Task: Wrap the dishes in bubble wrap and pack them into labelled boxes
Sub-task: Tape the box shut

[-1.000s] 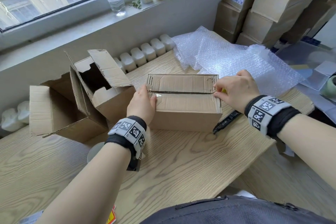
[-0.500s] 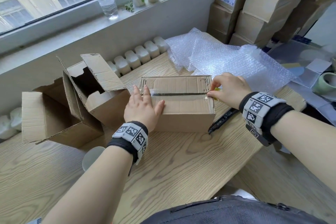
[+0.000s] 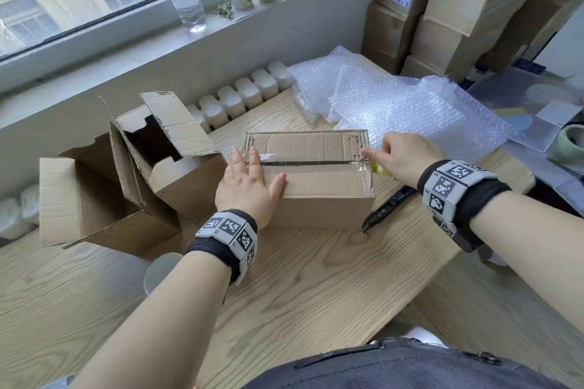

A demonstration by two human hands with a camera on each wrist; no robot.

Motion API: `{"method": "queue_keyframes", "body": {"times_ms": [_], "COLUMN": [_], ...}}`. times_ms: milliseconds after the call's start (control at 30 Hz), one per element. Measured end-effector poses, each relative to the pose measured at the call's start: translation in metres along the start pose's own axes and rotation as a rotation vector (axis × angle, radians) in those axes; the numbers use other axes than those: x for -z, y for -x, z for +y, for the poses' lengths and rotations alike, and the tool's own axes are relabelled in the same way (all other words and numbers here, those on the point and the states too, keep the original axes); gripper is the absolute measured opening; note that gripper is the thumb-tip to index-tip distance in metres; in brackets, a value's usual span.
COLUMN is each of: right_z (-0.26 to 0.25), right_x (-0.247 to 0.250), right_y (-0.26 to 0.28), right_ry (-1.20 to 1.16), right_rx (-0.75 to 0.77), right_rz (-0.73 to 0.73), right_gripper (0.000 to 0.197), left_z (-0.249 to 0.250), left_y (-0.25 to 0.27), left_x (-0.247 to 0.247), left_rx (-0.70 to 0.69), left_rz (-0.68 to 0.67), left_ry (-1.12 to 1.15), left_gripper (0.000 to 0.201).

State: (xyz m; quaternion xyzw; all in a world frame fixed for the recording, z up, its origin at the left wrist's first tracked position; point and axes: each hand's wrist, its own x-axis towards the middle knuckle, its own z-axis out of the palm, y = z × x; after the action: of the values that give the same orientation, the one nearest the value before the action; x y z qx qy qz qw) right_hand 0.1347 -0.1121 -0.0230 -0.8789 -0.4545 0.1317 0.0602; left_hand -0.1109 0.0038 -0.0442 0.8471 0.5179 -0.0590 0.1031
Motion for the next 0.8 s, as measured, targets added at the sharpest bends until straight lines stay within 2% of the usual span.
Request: {"method": "queue_keyframes", "body": {"times_ms": [167, 433, 633, 800], "right_z": [0.007, 0.008, 0.007, 0.007], "right_x": [0.007, -0.006, -0.011, -0.011], "right_y": [-0.013, -0.018, -0.018, -0.020], "right_ry": [-0.058, 0.056, 0.110, 0.122], "right_rx": [0.050, 0.020, 0.033, 0.047], "right_rz": [-0.005, -0.064, -0.093, -0.116], "right_gripper": [0.063, 0.064, 0.066, 0.068], "left_z": [0.000, 0.001, 0.006, 0.022], "left_y": [0.000, 0.000, 0.002, 0.007], "left_x": [0.000, 0.003, 0.005, 0.004], "left_rx": [0.007, 0.016, 0.014, -0.113], "left_rz": [-0.022, -0.050, -0.034, -0.018], "left_ry": [0.009, 0.020, -0.115, -0.164], "left_gripper": [0.081, 0.081, 0.076, 0.068]}}
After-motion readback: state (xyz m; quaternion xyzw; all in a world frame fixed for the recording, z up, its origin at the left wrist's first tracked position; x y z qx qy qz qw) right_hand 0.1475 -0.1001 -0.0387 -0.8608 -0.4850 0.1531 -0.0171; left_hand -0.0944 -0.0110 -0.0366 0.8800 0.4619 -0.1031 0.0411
